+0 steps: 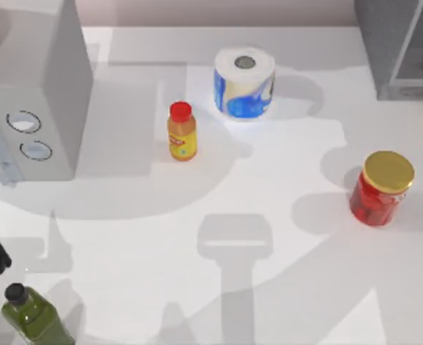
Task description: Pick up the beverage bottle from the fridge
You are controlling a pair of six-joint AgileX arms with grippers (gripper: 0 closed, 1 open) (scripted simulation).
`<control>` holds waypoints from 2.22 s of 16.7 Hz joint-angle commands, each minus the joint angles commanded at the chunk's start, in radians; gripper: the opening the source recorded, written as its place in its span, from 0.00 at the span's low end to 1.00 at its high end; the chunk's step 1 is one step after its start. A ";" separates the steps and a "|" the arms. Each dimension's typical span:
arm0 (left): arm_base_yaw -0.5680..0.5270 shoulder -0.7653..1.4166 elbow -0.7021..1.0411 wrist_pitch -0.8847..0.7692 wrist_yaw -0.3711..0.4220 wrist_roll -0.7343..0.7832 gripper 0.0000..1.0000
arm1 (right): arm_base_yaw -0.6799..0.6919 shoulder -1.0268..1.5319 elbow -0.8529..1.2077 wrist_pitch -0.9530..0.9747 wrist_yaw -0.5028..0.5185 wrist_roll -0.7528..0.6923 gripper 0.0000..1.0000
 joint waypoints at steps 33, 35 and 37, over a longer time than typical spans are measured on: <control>0.000 0.000 0.000 0.000 0.000 0.000 1.00 | -0.042 -0.391 -0.341 -0.045 -0.043 0.010 0.00; 0.000 0.000 0.000 0.000 0.000 0.000 1.00 | -0.047 -0.415 -0.395 -0.019 -0.048 0.008 0.00; 0.000 0.000 0.000 0.000 0.000 0.000 1.00 | -0.047 -0.420 -0.412 -0.010 -0.049 0.007 0.00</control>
